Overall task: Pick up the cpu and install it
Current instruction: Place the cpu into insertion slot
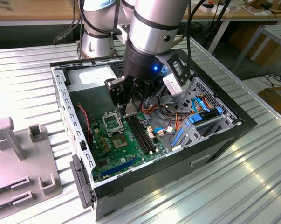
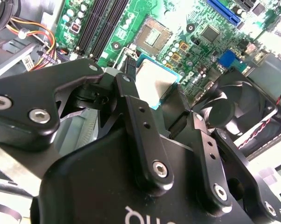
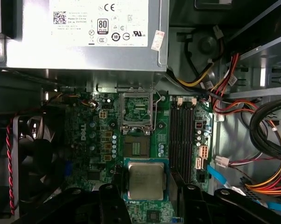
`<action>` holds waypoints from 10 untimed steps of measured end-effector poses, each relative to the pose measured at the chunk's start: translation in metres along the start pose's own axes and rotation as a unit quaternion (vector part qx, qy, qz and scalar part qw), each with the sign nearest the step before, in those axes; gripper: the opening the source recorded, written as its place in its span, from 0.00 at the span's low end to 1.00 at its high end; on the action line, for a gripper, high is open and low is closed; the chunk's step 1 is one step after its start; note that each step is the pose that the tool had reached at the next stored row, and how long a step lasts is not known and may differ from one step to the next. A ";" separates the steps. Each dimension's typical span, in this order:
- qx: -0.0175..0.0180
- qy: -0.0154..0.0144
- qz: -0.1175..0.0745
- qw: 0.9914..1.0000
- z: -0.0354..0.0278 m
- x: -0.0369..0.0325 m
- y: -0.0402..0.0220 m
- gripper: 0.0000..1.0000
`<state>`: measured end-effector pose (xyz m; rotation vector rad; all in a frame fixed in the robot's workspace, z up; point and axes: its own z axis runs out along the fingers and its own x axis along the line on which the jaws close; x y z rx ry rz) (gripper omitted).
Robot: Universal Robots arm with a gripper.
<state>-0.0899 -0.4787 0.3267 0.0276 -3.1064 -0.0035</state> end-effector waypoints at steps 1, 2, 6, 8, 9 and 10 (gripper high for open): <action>0.000 0.000 0.000 1.000 0.0004 0.0000 -0.0002 0.47; 0.000 0.000 0.000 1.000 0.0005 0.0000 -0.0004 0.47; 0.000 0.000 0.000 1.000 0.0006 0.0000 -0.0006 0.47; 0.000 0.000 0.000 1.000 0.0008 0.0000 -0.0006 0.47; 0.000 0.000 0.000 1.000 0.0010 0.0000 -0.0007 0.47; 0.000 0.000 0.000 1.000 0.0012 0.0000 -0.0008 0.47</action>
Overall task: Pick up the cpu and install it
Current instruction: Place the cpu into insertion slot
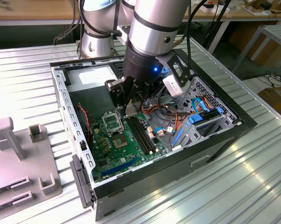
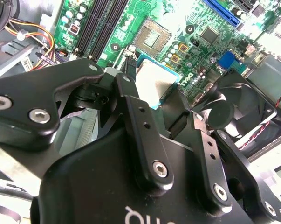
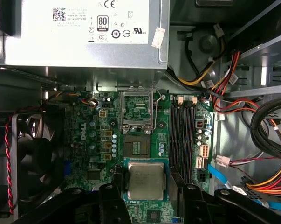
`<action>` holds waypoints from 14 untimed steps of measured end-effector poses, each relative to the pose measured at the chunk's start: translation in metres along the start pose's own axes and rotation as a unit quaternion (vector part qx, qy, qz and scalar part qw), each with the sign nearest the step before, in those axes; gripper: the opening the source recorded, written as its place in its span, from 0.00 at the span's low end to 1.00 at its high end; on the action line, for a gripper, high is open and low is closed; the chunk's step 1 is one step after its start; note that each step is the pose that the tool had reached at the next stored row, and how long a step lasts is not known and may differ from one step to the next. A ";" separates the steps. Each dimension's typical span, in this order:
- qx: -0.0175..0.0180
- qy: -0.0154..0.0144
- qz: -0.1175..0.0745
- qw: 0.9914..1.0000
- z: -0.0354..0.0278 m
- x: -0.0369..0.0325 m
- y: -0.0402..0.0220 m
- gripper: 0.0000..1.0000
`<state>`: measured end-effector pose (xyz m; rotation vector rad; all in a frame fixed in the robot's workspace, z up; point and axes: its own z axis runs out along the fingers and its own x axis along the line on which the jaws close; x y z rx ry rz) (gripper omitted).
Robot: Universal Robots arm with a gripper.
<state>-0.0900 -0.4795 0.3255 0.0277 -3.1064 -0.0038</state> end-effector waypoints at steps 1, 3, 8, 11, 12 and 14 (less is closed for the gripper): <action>0.000 0.000 0.000 1.000 0.0001 0.0001 -0.0002 0.47; 0.000 0.000 0.000 1.000 0.0007 0.0001 -0.0006 0.47; 0.000 0.000 0.000 1.000 0.0016 0.0001 -0.0014 0.47; 0.000 0.000 0.000 1.000 0.0016 0.0002 -0.0020 0.47; 0.000 0.000 0.000 1.000 0.0016 0.0002 -0.0020 0.47; 0.000 0.000 0.000 1.000 0.0016 0.0001 -0.0020 0.47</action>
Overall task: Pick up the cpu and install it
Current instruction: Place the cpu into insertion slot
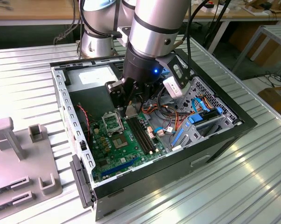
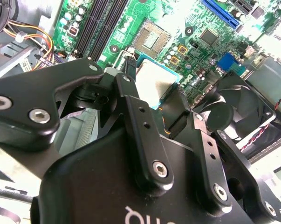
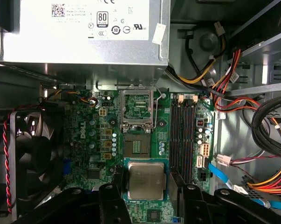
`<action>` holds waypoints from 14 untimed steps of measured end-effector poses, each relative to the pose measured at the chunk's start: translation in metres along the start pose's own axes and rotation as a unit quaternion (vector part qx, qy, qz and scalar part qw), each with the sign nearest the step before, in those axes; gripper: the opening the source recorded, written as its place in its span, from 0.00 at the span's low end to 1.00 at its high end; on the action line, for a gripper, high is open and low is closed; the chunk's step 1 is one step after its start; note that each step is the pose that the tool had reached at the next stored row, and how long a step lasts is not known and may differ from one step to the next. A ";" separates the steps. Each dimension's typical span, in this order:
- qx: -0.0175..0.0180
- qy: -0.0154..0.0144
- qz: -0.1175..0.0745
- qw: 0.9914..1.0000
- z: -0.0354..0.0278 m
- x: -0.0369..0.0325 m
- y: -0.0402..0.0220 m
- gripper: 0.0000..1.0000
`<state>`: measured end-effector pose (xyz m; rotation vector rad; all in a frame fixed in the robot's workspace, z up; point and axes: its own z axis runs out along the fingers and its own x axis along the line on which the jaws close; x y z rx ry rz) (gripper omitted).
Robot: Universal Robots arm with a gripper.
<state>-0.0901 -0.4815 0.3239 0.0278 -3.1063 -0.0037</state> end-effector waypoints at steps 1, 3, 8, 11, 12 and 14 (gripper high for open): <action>0.000 0.000 0.000 1.000 0.0000 0.0000 0.0000 0.47; 0.000 0.000 0.000 1.000 0.0000 0.0000 -0.0001 0.47; 0.000 0.000 0.000 1.000 0.0037 -0.0001 -0.0001 0.47; 0.000 0.000 0.000 1.000 0.0114 0.0003 0.0001 0.47; 0.000 0.000 -0.002 1.000 0.0162 0.0031 0.0005 0.47; 0.000 0.000 -0.002 1.000 0.0199 0.0055 0.0010 0.47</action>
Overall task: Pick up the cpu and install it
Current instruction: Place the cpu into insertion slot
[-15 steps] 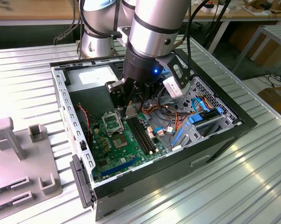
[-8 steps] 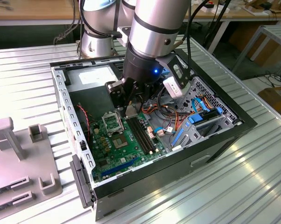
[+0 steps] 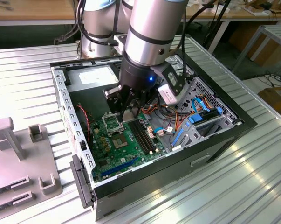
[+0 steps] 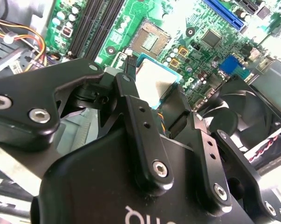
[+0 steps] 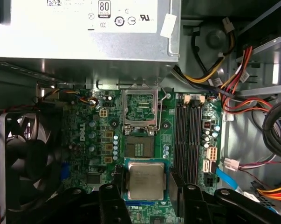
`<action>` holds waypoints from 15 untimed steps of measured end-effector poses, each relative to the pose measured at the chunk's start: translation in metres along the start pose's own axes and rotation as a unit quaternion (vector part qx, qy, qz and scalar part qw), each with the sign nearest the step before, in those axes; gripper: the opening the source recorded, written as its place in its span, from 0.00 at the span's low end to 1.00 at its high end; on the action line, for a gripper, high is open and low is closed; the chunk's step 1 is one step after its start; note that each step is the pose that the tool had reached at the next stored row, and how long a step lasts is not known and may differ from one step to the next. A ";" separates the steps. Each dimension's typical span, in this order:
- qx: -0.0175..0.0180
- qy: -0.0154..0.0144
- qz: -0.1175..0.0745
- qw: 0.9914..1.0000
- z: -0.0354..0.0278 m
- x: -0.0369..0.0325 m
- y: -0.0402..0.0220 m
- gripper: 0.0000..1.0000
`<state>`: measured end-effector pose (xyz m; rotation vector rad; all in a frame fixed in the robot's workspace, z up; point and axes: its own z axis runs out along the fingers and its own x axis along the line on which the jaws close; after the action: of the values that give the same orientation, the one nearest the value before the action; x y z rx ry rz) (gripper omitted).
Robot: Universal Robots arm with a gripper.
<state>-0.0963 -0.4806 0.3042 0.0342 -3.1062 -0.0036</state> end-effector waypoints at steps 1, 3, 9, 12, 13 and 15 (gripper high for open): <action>0.000 0.000 0.000 1.000 0.0025 0.0009 0.0001 0.47; 0.000 0.000 0.000 1.000 0.0067 0.0012 0.0001 0.47; 0.000 0.000 0.000 1.000 0.0262 0.0006 0.0005 0.47; 0.000 0.000 0.000 1.000 0.0366 0.0002 0.0006 0.47; 0.000 0.000 0.000 1.000 0.0389 0.0001 0.0006 0.47; 0.000 0.000 0.000 1.000 0.0439 0.0000 0.0007 0.47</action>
<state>-0.0978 -0.4798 0.2604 0.0346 -3.1062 -0.0036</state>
